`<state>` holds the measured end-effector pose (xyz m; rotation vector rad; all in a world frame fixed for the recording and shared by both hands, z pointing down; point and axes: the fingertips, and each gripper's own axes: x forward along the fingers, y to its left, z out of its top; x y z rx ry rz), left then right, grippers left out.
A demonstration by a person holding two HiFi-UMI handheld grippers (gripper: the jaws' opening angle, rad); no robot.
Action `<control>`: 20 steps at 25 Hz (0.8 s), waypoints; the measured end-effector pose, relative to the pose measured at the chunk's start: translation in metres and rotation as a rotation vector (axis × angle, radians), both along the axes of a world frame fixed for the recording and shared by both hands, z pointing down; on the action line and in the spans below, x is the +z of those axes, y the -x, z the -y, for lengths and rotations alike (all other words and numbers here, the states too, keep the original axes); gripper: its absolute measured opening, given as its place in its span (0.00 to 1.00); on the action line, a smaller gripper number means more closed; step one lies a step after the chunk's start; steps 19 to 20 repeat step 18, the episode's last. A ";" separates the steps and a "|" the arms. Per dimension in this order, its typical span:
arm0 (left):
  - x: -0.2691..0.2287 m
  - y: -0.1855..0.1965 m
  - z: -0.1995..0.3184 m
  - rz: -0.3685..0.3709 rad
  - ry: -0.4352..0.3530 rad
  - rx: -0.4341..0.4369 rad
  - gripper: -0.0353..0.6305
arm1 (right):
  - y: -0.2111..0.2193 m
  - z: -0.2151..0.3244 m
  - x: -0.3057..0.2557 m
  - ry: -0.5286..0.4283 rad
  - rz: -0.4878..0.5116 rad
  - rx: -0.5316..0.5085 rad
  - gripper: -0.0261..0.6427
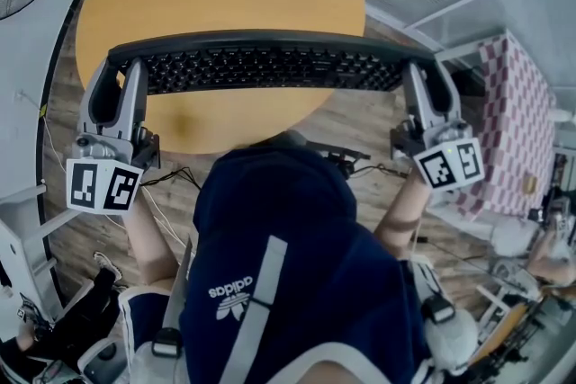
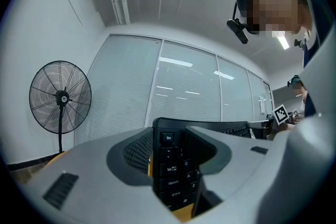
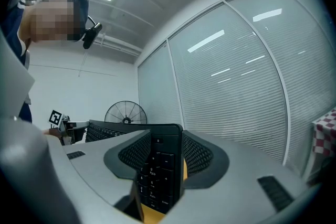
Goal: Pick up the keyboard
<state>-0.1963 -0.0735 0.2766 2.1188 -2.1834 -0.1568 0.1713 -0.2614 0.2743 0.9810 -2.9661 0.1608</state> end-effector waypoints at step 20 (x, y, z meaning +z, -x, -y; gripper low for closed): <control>-0.001 0.002 -0.001 -0.003 0.002 0.009 0.33 | -0.001 -0.003 -0.001 0.009 0.003 0.013 0.30</control>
